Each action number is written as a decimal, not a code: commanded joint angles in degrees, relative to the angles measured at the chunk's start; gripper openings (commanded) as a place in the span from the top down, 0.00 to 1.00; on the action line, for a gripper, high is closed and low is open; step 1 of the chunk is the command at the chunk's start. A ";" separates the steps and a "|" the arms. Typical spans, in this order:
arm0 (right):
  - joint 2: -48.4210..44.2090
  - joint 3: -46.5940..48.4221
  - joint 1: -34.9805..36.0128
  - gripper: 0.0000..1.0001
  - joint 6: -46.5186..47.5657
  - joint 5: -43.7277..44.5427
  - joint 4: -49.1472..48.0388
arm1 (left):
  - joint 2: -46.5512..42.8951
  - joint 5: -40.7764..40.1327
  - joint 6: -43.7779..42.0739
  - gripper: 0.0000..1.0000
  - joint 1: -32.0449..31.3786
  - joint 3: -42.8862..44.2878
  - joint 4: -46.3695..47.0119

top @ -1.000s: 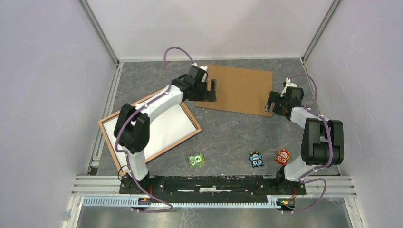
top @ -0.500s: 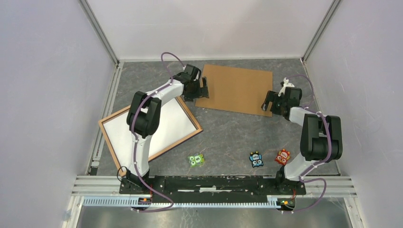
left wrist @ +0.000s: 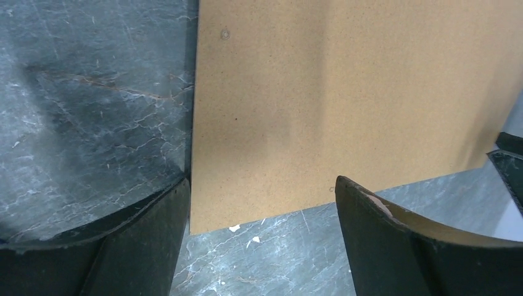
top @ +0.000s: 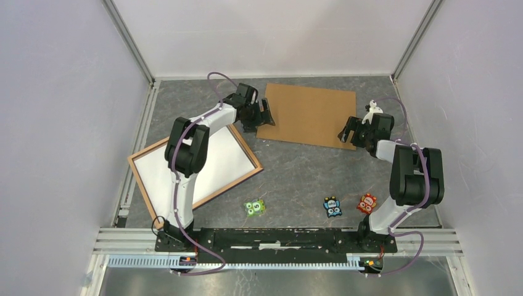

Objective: Put the photo into the frame
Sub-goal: Turn over the photo frame item at the center of the board.

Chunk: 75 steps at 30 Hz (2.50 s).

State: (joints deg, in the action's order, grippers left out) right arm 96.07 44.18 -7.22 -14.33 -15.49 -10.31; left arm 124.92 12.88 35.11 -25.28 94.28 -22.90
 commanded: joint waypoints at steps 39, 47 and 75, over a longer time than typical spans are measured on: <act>4.84 1.43 6.91 0.22 2.35 -15.63 1.56 | -42.12 14.17 18.33 0.21 6.82 -48.64 27.29; 4.98 1.65 8.44 0.23 2.54 -15.34 1.63 | -47.66 10.84 24.92 0.37 7.37 -52.50 37.90; -27.93 -4.19 56.42 0.02 29.88 44.14 2.27 | -54.45 15.39 17.81 0.68 7.35 -43.13 18.88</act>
State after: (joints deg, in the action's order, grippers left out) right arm 70.06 43.20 37.58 4.47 14.70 -0.91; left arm 74.00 25.56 55.59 -18.06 48.51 -4.38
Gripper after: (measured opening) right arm 0.979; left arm 0.317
